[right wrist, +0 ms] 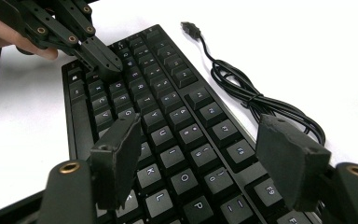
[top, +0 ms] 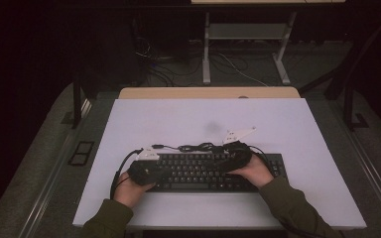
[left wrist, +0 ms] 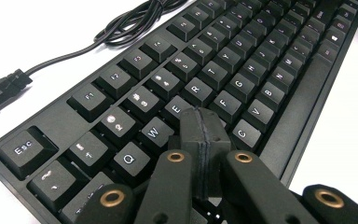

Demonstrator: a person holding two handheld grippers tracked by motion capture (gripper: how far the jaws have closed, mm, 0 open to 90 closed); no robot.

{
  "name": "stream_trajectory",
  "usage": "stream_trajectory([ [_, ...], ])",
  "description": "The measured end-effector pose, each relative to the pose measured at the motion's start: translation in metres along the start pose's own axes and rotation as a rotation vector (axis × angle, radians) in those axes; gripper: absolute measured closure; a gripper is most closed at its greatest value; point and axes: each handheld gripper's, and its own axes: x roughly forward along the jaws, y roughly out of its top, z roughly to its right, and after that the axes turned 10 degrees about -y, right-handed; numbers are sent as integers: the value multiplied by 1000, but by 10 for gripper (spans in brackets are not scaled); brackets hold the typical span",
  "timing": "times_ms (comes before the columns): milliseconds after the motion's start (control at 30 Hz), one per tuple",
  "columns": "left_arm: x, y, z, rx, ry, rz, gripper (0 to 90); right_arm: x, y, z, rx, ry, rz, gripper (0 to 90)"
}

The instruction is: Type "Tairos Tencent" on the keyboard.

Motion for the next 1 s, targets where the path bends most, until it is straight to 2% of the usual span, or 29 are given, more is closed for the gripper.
stream_trajectory([
  [100,0,0,1,3,2,1,893,0,0,0,0,0,1,309],
  [133,-1,0,0,15,1,-10,893,0,0,0,1,-1,1,309],
  [300,-3,0,0,-2,-22,24,892,-1,1,1,3,0,5,309],
  [567,-11,2,0,9,-15,59,892,-1,0,1,4,0,3,308],
  [1000,-14,5,6,20,-37,71,892,0,0,1,2,-10,7,281],
])
